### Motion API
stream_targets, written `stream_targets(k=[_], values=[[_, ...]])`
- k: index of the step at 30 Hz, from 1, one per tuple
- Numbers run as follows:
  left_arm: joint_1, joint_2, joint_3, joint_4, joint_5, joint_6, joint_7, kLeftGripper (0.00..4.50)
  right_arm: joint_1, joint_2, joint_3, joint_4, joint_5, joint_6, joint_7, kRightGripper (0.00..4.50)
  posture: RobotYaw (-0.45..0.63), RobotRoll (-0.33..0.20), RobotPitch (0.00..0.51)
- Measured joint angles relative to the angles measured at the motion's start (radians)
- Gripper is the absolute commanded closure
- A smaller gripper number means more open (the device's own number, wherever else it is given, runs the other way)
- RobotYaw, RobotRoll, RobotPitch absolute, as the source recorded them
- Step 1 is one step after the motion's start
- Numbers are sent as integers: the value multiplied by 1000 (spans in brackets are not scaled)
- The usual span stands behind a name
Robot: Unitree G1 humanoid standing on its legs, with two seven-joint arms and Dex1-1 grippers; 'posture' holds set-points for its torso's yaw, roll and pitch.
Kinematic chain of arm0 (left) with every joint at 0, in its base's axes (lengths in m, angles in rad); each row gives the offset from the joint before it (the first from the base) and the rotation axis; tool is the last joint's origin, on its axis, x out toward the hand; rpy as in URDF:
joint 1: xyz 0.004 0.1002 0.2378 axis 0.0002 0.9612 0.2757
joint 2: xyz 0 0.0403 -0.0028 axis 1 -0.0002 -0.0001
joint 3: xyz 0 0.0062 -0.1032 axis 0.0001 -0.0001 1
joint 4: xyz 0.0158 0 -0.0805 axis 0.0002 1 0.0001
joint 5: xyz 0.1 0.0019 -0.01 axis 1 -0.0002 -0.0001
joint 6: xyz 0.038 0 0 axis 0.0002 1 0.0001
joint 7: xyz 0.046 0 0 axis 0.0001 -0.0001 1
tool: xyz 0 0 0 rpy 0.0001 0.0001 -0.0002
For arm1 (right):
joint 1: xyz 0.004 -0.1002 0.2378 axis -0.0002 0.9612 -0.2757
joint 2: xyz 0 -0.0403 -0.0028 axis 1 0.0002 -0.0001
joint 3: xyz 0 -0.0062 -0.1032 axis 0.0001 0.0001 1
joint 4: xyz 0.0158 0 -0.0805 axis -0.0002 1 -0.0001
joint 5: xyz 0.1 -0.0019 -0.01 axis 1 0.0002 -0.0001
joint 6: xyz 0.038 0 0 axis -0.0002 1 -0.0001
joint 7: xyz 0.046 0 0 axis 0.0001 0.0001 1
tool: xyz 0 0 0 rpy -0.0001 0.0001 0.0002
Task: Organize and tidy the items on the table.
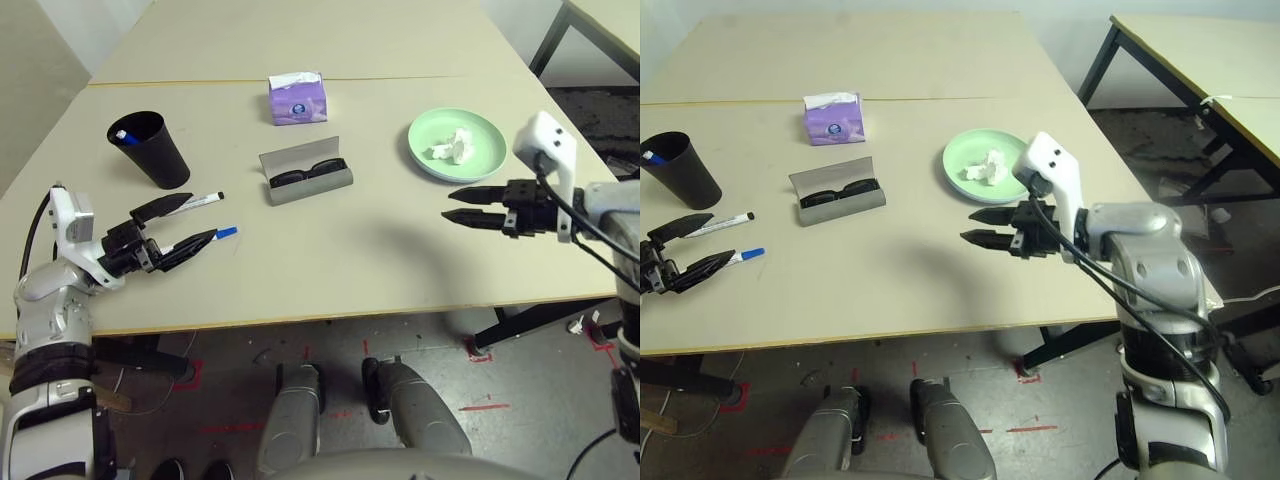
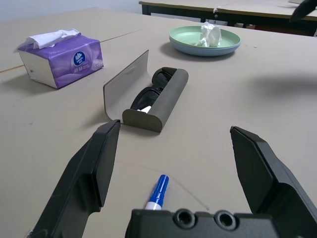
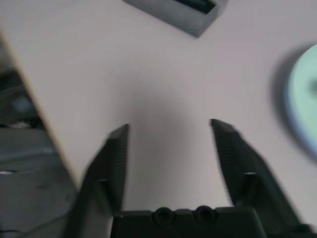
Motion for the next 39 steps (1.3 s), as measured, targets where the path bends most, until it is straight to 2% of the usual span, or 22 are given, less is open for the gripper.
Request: stream_targets(k=[4,8,9,13,16,21,25,31,38,39], values=[[-6,3,-2,7,4,1,-5,0,26,29,-28,11,71,-106,-34,21,-71,0,200],[-5,7,-2,6,5,8,-6,0,26,167,-91,76,181,-234,-91,21,-59,0,202],[-5,9,-2,5,5,11,-6,0,29,175,-95,98,195,-261,-87,21,-58,0,202],[5,31,0,1,4,20,-3,0,62,116,-50,176,169,-411,-33,21,-45,0,206],[18,35,1,-20,5,26,10,0,86,58,-13,251,184,-468,72,21,-38,0,208],[33,36,1,-50,12,54,86,0,142,26,28,327,188,-613,199,21,-44,0,215],[34,36,-5,-55,42,72,155,0,184,8,58,328,192,-650,252,21,-59,0,223],[-61,0,-73,-45,129,87,268,0,184,-11,62,320,228,-650,269,21,-73,0,224],[-161,-50,-120,39,200,53,350,0,113,4,35,341,265,-604,135,21,-92,0,221],[-175,-54,-122,63,210,46,360,190,113,9,27,348,265,-599,107,2,-97,0,221]])
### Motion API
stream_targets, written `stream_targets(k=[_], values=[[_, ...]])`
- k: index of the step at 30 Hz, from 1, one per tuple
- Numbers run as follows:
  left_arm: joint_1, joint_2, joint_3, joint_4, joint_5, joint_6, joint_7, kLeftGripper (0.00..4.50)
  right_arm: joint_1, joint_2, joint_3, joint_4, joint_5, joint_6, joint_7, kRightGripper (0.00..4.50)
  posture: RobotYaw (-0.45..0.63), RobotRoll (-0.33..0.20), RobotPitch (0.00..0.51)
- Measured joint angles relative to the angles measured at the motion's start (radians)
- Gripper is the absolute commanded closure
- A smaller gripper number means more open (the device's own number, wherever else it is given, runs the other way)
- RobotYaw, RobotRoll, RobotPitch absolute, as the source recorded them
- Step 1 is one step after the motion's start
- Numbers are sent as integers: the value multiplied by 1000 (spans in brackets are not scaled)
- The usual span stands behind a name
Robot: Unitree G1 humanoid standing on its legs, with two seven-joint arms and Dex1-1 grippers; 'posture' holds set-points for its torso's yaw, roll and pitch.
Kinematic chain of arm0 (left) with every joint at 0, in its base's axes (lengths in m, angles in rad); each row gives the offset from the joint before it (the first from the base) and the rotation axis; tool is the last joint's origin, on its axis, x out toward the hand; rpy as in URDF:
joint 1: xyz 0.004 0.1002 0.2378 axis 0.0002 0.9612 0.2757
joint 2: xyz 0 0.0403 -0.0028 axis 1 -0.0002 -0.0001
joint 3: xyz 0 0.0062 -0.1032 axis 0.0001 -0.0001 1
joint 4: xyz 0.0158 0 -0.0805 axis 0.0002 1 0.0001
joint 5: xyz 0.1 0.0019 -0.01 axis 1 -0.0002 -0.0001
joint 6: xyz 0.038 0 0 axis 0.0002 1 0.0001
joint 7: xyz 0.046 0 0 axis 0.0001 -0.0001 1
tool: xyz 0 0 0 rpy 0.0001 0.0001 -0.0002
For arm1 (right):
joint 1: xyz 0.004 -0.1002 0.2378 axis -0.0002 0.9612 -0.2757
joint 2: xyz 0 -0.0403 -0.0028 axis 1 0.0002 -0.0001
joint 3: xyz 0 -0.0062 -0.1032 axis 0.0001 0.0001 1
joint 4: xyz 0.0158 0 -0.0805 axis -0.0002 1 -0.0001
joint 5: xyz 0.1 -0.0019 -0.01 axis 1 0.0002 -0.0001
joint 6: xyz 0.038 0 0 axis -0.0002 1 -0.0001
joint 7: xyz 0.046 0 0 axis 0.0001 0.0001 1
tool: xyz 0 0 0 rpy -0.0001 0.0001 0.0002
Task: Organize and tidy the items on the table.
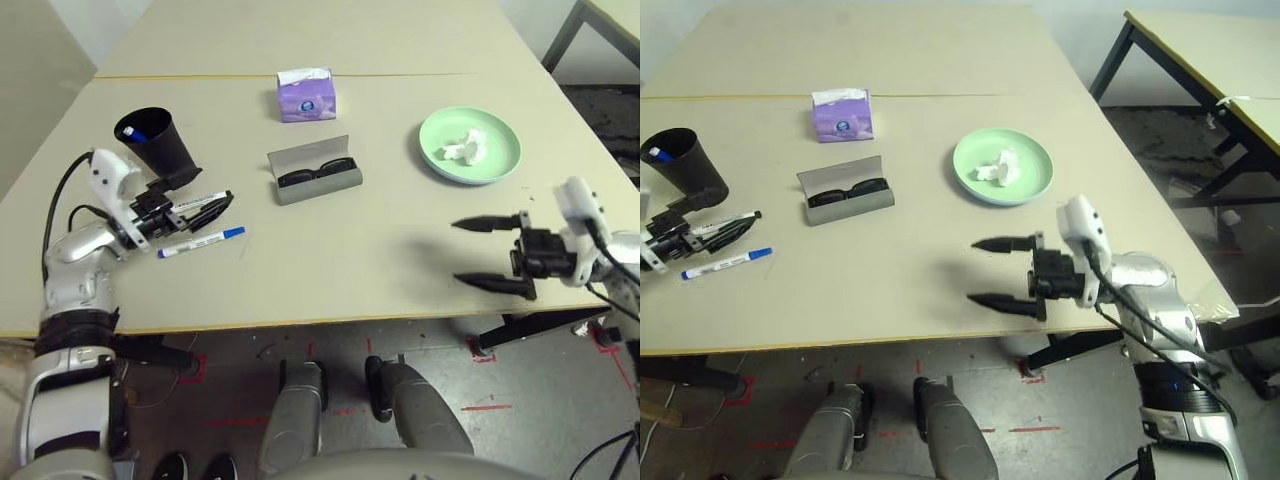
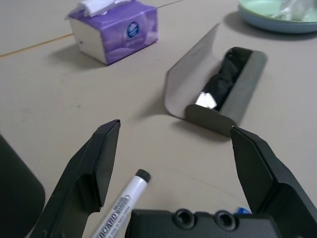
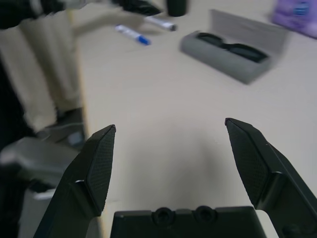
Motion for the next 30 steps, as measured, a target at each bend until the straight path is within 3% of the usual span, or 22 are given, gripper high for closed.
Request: stream_targets(k=[4,13,30], values=[[-52,-16,-8,70,29,-22,34,1262,8,14,-8,1,0,11,-74,0,-107,0,221],[-149,-61,-10,176,53,-50,81,4460,67,30,-14,-39,4,11,-161,0,-125,0,217],[-326,-154,-58,405,139,-157,162,4485,99,29,-39,-107,21,27,-248,0,-168,0,199]])
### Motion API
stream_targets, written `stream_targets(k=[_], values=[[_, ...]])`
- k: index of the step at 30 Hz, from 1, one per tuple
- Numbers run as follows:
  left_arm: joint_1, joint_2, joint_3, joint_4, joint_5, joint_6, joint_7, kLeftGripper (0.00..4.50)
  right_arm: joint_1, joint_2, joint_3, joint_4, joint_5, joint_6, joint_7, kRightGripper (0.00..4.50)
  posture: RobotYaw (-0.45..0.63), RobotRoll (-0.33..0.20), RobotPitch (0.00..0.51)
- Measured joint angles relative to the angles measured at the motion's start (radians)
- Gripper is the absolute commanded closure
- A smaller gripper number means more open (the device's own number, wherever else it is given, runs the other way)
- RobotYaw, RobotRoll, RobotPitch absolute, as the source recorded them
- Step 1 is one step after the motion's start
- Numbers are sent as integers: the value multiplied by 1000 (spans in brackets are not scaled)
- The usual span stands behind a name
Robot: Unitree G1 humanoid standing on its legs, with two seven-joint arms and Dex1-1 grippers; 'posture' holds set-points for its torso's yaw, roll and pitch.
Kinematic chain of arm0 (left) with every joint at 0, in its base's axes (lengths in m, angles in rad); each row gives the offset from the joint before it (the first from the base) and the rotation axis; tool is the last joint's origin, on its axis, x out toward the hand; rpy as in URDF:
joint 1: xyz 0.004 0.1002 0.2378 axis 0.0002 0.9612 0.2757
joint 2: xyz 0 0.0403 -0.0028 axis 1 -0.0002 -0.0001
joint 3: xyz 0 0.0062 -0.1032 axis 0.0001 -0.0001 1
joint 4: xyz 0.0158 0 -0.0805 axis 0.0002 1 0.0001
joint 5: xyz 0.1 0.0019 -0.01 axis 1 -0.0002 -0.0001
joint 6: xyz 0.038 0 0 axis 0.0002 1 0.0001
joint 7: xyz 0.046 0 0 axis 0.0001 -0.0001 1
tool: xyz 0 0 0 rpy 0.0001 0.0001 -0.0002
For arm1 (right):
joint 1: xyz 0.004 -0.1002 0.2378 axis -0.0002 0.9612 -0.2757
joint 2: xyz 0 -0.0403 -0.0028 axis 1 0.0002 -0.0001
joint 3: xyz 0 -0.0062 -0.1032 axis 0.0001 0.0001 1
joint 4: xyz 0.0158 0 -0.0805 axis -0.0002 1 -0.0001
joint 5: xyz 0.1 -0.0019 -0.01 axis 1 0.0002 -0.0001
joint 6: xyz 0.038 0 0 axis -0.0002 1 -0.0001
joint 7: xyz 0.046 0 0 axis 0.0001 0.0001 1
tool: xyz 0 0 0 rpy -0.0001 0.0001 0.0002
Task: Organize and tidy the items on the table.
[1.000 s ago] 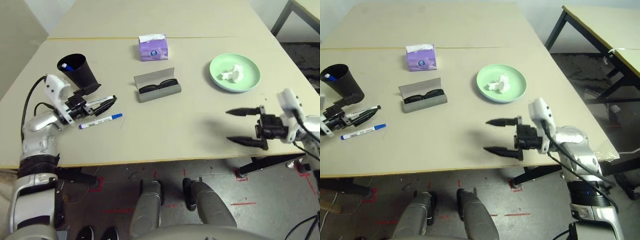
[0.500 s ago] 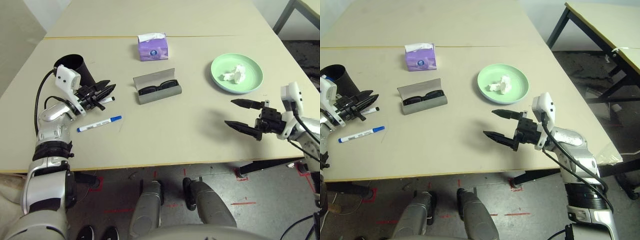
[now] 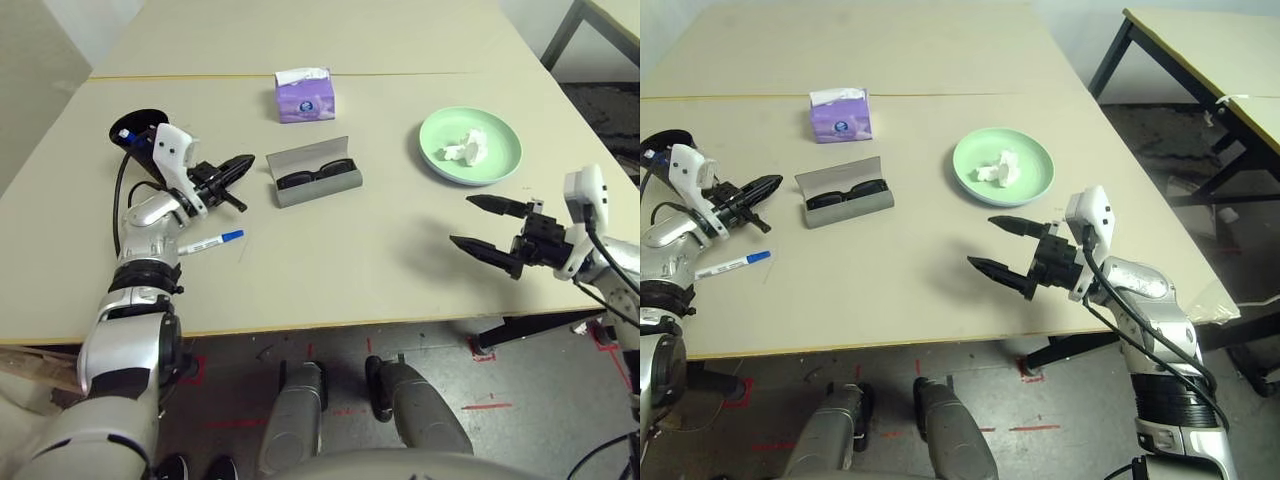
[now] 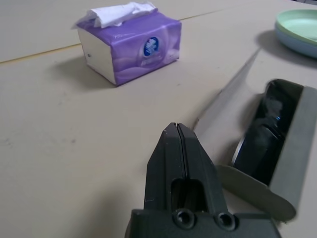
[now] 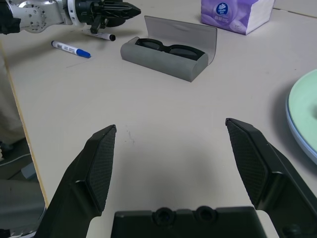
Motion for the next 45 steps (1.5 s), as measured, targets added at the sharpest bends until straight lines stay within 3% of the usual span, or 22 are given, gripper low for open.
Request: stream_targets(k=[22,45], values=[[-106,-29,-39,158,100,-37,85,4485,2,-21,-24,-112,57,70,-80,0,-211,0,182],[-89,-6,-87,166,148,-85,-141,4485,1,-31,-44,-142,67,99,-103,0,-201,0,185]])
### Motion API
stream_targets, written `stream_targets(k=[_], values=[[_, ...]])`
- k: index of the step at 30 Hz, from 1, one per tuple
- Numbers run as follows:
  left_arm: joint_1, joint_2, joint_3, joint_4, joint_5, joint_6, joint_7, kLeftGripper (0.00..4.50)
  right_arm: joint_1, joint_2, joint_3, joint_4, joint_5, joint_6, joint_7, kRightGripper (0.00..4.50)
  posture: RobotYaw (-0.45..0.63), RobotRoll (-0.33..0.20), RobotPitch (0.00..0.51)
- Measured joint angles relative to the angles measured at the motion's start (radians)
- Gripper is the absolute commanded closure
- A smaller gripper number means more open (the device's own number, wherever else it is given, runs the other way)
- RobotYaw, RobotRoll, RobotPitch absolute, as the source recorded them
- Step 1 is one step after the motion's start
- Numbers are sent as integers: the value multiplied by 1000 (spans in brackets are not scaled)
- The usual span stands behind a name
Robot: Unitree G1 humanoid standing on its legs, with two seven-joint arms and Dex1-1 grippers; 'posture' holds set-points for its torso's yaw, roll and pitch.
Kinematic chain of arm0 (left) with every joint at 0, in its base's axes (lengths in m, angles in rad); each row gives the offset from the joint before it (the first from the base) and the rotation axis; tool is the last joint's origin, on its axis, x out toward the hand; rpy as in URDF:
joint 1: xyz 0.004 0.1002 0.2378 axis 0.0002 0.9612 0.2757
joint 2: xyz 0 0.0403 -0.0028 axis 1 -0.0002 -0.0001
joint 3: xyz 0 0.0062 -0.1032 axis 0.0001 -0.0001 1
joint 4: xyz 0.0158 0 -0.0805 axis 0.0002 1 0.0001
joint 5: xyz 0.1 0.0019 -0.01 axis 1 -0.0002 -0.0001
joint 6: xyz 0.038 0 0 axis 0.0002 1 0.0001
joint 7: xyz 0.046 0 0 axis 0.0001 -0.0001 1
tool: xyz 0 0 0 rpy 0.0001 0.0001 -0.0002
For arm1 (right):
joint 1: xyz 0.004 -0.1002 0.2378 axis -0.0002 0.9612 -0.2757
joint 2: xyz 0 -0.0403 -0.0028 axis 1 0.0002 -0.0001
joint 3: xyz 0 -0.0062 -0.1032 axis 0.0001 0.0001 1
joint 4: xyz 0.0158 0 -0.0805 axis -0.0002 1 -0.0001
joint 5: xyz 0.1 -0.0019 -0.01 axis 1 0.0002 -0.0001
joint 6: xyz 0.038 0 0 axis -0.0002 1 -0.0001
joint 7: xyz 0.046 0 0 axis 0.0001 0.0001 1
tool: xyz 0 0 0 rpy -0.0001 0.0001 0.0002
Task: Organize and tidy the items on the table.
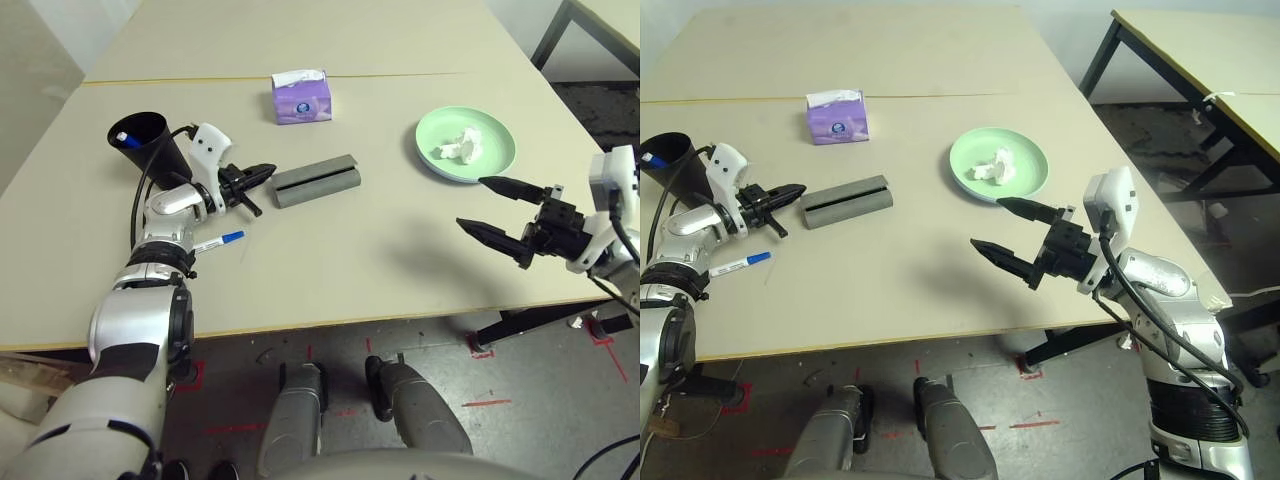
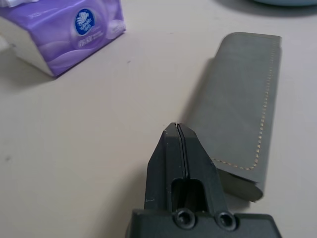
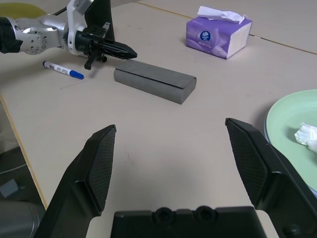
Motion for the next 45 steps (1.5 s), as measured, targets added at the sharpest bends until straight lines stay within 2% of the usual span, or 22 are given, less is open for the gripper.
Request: stream_targets(k=[14,31,41,45], values=[[47,45,-36,-46,11,-52,-196,4485,0,25,2,4,-1,1,-3,0,-189,0,183],[73,61,-53,-81,4,-52,-330,4485,-3,34,14,24,-3,0,1,0,-177,0,175],[107,136,-56,-98,-6,-3,-461,4485,-20,40,26,44,-10,-8,11,0,-154,0,174],[134,162,-49,-140,-47,48,-538,4485,-30,55,43,59,-14,-18,24,0,-148,0,175]])
